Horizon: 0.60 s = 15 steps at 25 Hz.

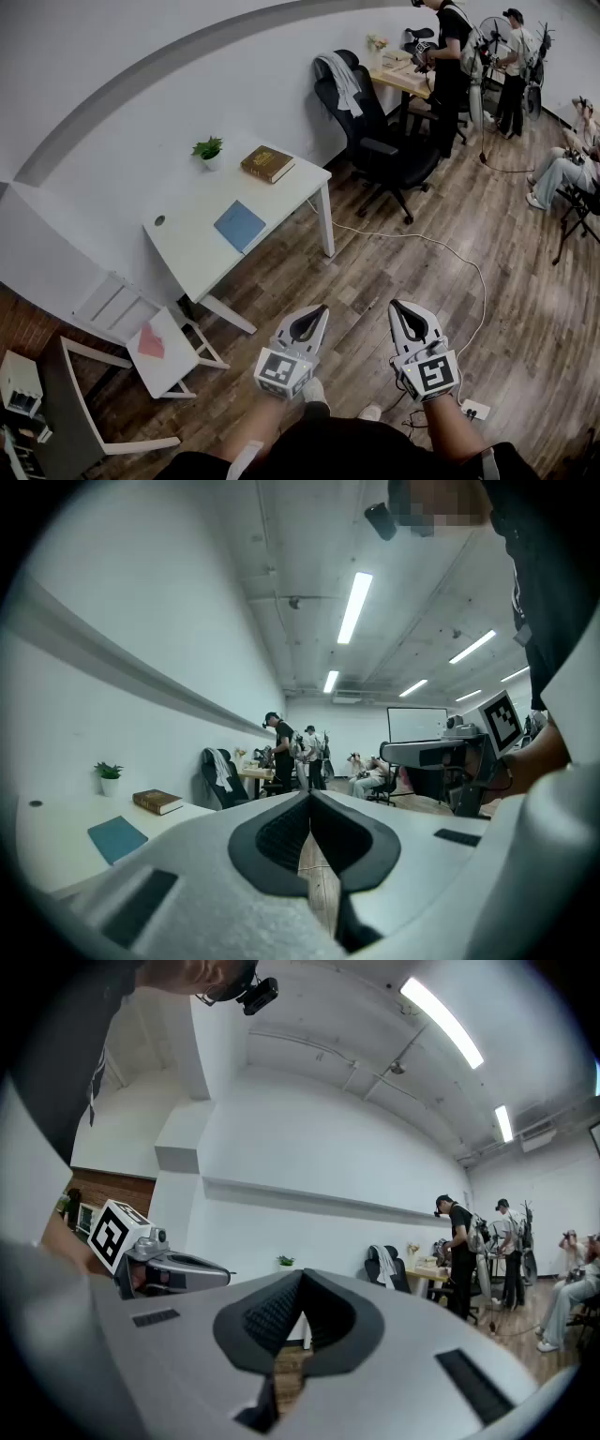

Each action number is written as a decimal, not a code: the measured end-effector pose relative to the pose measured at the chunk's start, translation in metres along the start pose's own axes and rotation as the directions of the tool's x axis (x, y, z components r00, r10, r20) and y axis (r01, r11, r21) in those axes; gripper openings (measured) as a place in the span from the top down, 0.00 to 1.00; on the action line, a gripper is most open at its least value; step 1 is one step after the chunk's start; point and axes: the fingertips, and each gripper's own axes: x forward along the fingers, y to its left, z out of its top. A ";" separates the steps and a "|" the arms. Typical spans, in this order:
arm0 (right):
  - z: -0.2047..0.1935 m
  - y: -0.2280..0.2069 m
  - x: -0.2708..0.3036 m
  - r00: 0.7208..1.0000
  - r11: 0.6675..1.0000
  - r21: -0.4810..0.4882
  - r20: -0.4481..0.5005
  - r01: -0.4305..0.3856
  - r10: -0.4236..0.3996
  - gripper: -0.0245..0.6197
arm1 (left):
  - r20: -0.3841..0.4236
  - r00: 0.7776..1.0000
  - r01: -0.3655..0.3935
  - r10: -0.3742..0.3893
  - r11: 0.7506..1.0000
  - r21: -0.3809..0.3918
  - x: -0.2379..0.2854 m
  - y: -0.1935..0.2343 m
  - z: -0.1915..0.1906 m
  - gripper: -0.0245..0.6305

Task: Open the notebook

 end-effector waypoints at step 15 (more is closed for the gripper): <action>0.000 0.007 0.037 1.000 0.999 0.028 0.008 0.020 -0.020 0.96 | -0.008 1.000 0.017 -0.017 1.000 -0.009 0.003 0.036 -0.006 0.96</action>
